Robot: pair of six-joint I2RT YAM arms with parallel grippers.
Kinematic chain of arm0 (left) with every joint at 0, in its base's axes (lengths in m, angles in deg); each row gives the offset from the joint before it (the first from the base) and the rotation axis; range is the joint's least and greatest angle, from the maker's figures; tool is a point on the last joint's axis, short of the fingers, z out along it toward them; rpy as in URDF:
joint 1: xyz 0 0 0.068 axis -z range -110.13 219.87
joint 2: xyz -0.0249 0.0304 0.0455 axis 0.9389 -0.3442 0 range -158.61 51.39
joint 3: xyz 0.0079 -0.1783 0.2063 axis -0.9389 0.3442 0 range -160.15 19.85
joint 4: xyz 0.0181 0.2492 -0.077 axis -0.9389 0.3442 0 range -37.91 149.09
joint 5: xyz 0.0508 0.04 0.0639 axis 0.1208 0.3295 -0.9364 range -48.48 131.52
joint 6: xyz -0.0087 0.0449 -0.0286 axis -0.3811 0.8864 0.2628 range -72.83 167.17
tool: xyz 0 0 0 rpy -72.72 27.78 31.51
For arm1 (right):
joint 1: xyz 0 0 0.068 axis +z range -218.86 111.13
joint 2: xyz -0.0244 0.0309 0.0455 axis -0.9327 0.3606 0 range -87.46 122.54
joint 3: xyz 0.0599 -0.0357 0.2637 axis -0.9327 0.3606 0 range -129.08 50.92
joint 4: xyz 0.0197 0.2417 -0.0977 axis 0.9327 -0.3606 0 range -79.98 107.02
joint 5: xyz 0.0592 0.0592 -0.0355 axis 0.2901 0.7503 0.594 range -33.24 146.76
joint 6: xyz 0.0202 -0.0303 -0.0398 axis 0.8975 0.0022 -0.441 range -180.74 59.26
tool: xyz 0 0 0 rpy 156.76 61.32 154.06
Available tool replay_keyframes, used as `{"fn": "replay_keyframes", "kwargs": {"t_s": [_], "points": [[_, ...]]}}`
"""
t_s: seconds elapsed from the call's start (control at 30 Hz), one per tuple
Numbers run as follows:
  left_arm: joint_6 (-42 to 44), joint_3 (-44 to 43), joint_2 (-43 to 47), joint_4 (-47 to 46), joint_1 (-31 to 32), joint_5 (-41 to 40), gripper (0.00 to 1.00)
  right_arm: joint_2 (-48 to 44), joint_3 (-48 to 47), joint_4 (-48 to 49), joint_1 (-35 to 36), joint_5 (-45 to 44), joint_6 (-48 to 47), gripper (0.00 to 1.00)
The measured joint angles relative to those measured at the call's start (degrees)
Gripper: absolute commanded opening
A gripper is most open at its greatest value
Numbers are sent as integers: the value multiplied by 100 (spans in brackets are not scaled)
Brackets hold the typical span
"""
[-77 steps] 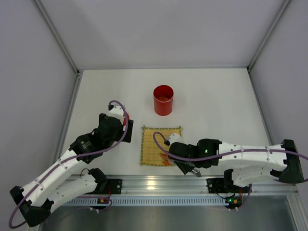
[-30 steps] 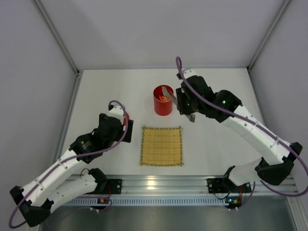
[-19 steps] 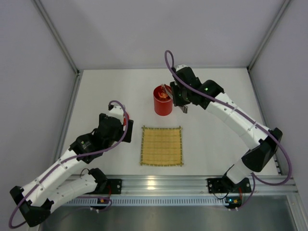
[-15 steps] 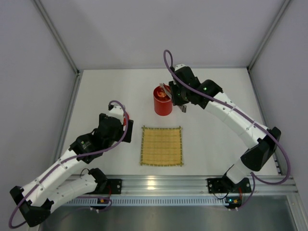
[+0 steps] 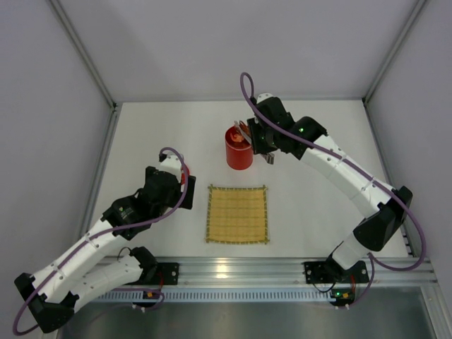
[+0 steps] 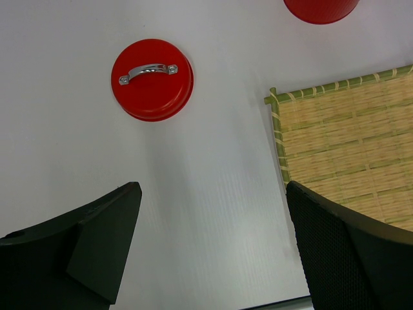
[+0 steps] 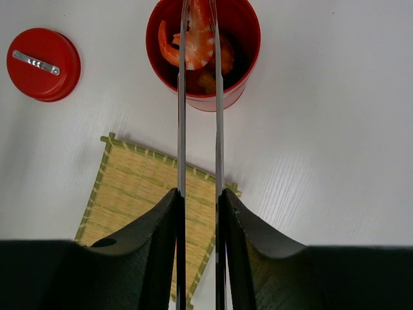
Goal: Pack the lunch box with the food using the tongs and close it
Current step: Place the fake food in the packing box, then place the clamp at the center of the board.
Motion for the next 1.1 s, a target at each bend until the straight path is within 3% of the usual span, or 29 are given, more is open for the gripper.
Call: {"fn": "replay_keyframes", "kwargs": {"t_s": [0.43,0.57,0.8,1.1], "points": [[0,0,0,2,0,0,99,-20,2,0,-46,-79,-4,36],[0,2,0,0,0,0,99,-256,92,63,-645,24,7,36],[0,0,0,2,0,0,99,-1172,1384,514,-2253,39,166,38],[0,0,2,2,0,2,99,-680,3427,1598,-2492,70,636,40]]}}
